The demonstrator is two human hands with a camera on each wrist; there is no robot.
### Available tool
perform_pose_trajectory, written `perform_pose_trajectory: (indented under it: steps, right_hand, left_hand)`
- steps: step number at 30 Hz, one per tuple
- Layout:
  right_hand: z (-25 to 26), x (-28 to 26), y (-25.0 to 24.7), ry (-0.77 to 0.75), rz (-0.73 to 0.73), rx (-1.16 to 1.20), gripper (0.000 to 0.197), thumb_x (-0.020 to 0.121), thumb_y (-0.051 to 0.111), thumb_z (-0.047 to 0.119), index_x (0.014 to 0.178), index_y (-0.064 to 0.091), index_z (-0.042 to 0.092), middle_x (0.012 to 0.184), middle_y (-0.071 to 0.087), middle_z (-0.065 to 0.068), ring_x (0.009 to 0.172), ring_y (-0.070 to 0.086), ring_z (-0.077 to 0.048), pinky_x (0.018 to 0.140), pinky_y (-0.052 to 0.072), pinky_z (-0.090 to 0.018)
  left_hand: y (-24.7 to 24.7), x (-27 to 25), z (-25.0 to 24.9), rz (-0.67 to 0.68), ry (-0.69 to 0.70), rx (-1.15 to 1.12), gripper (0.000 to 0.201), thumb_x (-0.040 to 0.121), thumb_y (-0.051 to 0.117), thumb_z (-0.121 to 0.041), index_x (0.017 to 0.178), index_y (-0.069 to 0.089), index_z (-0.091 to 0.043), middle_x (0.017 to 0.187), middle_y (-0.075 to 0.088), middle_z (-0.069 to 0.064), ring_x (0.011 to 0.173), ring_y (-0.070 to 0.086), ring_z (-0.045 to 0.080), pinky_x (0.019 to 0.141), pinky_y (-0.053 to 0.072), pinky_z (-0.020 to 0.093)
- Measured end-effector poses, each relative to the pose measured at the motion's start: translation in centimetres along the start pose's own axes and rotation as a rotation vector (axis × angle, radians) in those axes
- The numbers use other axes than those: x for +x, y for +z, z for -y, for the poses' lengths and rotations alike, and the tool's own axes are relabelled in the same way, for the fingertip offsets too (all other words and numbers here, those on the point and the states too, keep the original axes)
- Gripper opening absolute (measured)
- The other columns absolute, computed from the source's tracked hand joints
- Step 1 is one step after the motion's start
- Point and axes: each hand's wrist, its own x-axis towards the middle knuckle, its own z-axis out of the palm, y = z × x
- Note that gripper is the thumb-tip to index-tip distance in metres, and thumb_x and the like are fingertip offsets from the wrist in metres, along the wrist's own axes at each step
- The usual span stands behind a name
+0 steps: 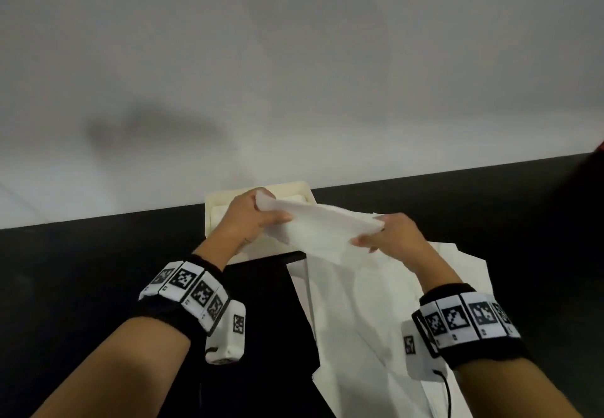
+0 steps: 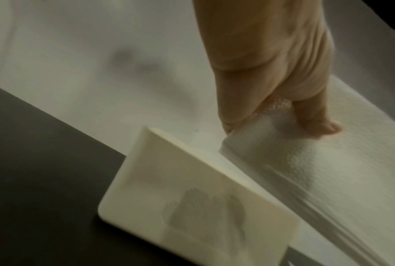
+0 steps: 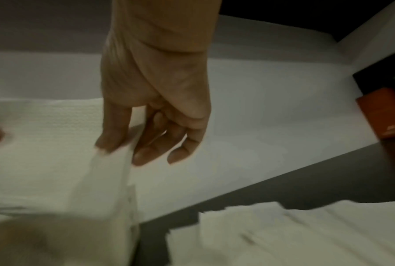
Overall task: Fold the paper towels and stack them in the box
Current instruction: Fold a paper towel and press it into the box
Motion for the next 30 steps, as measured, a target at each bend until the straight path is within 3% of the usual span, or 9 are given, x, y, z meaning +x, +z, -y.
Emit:
perform_pose_trajectory:
  steps: [3, 5, 10, 14, 17, 20, 22, 27, 30]
  right_hand:
    - [3.1, 2.9, 0.8, -0.091, -0.081, 0.318, 0.010, 0.075, 0.077, 0.018, 0.082, 0.070, 0.020, 0.089, 0.071, -0.001, 0.085, 0.065, -0.017, 0.079, 0.053, -0.029]
    - [5.1, 4.7, 2.3, -0.149, -0.089, 0.419, 0.012, 0.081, 0.073, 0.015, 0.079, 0.067, 0.026, 0.093, 0.071, 0.000, 0.094, 0.067, -0.021, 0.089, 0.053, -0.037]
    - [7.3, 8.4, 6.4, -0.137, -0.082, 0.452, 0.017, 0.087, 0.060, 0.004, 0.088, 0.063, 0.020, 0.095, 0.067, -0.003, 0.095, 0.064, -0.026, 0.087, 0.053, -0.040]
    - [6.6, 9.9, 8.5, -0.075, -0.047, 0.404, 0.032, 0.082, 0.057, -0.001, 0.104, 0.061, 0.022, 0.105, 0.062, 0.000, 0.097, 0.058, -0.020, 0.080, 0.050, -0.032]
    - [6.4, 10.3, 8.9, -0.086, -0.029, 0.413, 0.035, 0.081, 0.057, -0.004, 0.107, 0.058, 0.020, 0.102, 0.061, 0.000, 0.095, 0.057, -0.019, 0.077, 0.049, -0.030]
    - [6.4, 10.7, 8.7, -0.111, -0.042, 0.474, 0.030, 0.084, 0.053, -0.007, 0.092, 0.061, 0.021, 0.091, 0.060, 0.003, 0.086, 0.055, -0.016, 0.068, 0.046, -0.025]
    - [6.3, 10.8, 8.3, -0.117, -0.043, 0.543, 0.034, 0.083, 0.052, -0.009, 0.085, 0.062, 0.023, 0.088, 0.060, 0.003, 0.081, 0.054, -0.015, 0.067, 0.046, -0.023]
    - [5.7, 10.8, 7.7, -0.203, 0.011, 0.471, 0.055, 0.079, 0.061, -0.012, 0.113, 0.058, 0.031, 0.107, 0.062, 0.004, 0.101, 0.059, -0.019, 0.074, 0.049, -0.021]
    - [6.6, 10.4, 7.5, -0.330, 0.017, 0.223, 0.053, 0.080, 0.065, -0.002, 0.118, 0.060, 0.035, 0.117, 0.058, 0.007, 0.108, 0.055, -0.012, 0.073, 0.045, -0.012]
  left_hand:
    - [-2.8, 0.7, -0.6, -0.189, 0.042, -0.170, 0.030, 0.073, 0.077, -0.002, 0.078, 0.053, -0.020, 0.078, 0.055, -0.002, 0.071, 0.054, 0.011, 0.052, 0.049, 0.010]
    - [-3.9, 1.4, -0.1, -0.289, 0.056, -0.197, 0.031, 0.074, 0.076, -0.004, 0.080, 0.052, -0.023, 0.082, 0.057, -0.002, 0.075, 0.056, 0.012, 0.058, 0.052, 0.017]
    - [-4.9, 3.0, 2.8, -0.435, -0.011, -0.278, 0.034, 0.076, 0.073, -0.001, 0.087, 0.052, -0.025, 0.092, 0.058, -0.001, 0.090, 0.057, 0.021, 0.072, 0.052, 0.028]
    - [-4.7, 3.7, 4.4, -0.426, -0.062, -0.216, 0.048, 0.076, 0.075, -0.004, 0.111, 0.048, -0.023, 0.103, 0.055, -0.003, 0.094, 0.056, 0.016, 0.076, 0.050, 0.024]
    - [-4.8, 4.4, 5.0, -0.405, -0.074, -0.184, 0.053, 0.075, 0.076, -0.006, 0.114, 0.046, -0.026, 0.105, 0.052, -0.004, 0.096, 0.055, 0.014, 0.081, 0.048, 0.025]
    - [-4.8, 4.9, 4.7, -0.372, -0.051, -0.240, 0.042, 0.079, 0.072, -0.004, 0.108, 0.049, -0.024, 0.092, 0.055, -0.008, 0.086, 0.055, 0.007, 0.074, 0.044, 0.017]
    - [-5.2, 5.1, 4.6, -0.340, -0.023, -0.285, 0.034, 0.079, 0.071, -0.001, 0.097, 0.054, -0.025, 0.085, 0.057, -0.006, 0.081, 0.056, 0.006, 0.075, 0.045, 0.018]
    - [-6.3, 4.8, 4.9, -0.233, 0.020, -0.125, 0.033, 0.073, 0.077, -0.002, 0.090, 0.063, -0.026, 0.092, 0.065, -0.007, 0.090, 0.059, 0.004, 0.081, 0.046, 0.016]
    - [-6.3, 4.8, 4.5, -0.167, -0.010, -0.047, 0.024, 0.073, 0.078, -0.007, 0.083, 0.068, -0.026, 0.093, 0.066, -0.011, 0.089, 0.060, 0.002, 0.077, 0.046, 0.014]
